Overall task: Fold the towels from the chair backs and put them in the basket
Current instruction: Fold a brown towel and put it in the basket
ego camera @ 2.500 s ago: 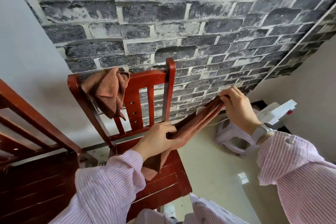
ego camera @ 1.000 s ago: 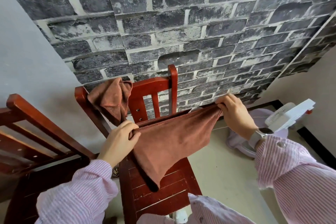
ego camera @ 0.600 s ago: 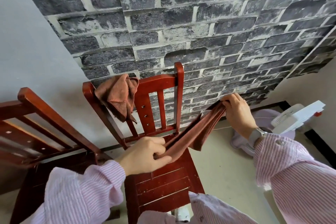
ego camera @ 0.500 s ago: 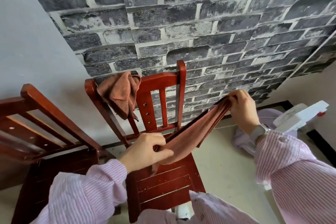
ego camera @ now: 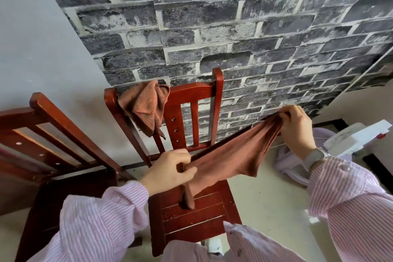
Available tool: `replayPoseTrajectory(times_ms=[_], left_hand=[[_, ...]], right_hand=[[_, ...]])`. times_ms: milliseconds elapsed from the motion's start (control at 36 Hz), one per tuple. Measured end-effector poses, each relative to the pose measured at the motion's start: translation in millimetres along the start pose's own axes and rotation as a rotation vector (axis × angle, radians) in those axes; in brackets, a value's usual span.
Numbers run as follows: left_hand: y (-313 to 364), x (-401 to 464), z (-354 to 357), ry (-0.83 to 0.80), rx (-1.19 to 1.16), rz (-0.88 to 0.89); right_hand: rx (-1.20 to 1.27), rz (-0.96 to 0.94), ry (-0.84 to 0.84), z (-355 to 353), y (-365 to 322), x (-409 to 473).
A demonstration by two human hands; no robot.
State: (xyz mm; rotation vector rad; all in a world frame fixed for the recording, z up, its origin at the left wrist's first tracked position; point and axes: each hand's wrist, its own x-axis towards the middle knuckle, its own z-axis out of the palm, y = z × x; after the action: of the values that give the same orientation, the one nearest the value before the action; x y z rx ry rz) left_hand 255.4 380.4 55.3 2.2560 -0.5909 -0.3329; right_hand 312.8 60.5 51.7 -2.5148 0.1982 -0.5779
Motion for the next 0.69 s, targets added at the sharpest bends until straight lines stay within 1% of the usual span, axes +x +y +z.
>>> replayPoseTrajectory(times_ms=[56,83,111,139,167,194,250,306,361,444,500,556,639,694], left_hand=[[-1,-2,3,0.207,-0.165,-0.051],[0,-2,4,0.280,-0.205,-0.097],[1,-1,5,0.324,-0.214,-0.142],[0,0,5,0.331,-0.197,-0.168],[-1,1,5,0.297,-0.160,-0.171],[-3,1,5,0.223,-0.104,-0.163],[-5,0,5,0.026,0.019,-0.140],[-9,0,6,-0.126,0.094,-0.118],[-11,-1,6,-0.209,0.125,-0.123],[-14,-1,5,-0.224,0.222,-0.102],[-16,-2,4,-0.188,0.308,-0.057],[-18,-4,4,-0.125,0.337,0.020],[-19,-6,4,0.068,0.298,0.130],[-19,-8,4,0.204,0.232,0.140]], right_hand=[[0.006,0.007,-0.007,0,1,-2],[0.006,0.004,-0.007,1,2,-3],[0.007,0.000,0.000,1,1,-4],[0.010,0.001,0.012,2,2,-5],[0.013,0.006,0.020,2,2,-5],[0.014,0.010,0.021,2,3,-5],[0.002,0.006,0.001,3,4,-5],[-0.016,0.005,-0.024,6,5,-5],[-0.027,0.010,-0.041,10,6,-6],[-0.018,0.028,-0.039,12,6,-6],[-0.018,0.025,-0.039,12,5,-6],[-0.020,0.023,-0.044,12,4,-6],[-0.001,0.051,-0.016,10,2,-5],[0.006,0.061,0.001,9,2,-4]])
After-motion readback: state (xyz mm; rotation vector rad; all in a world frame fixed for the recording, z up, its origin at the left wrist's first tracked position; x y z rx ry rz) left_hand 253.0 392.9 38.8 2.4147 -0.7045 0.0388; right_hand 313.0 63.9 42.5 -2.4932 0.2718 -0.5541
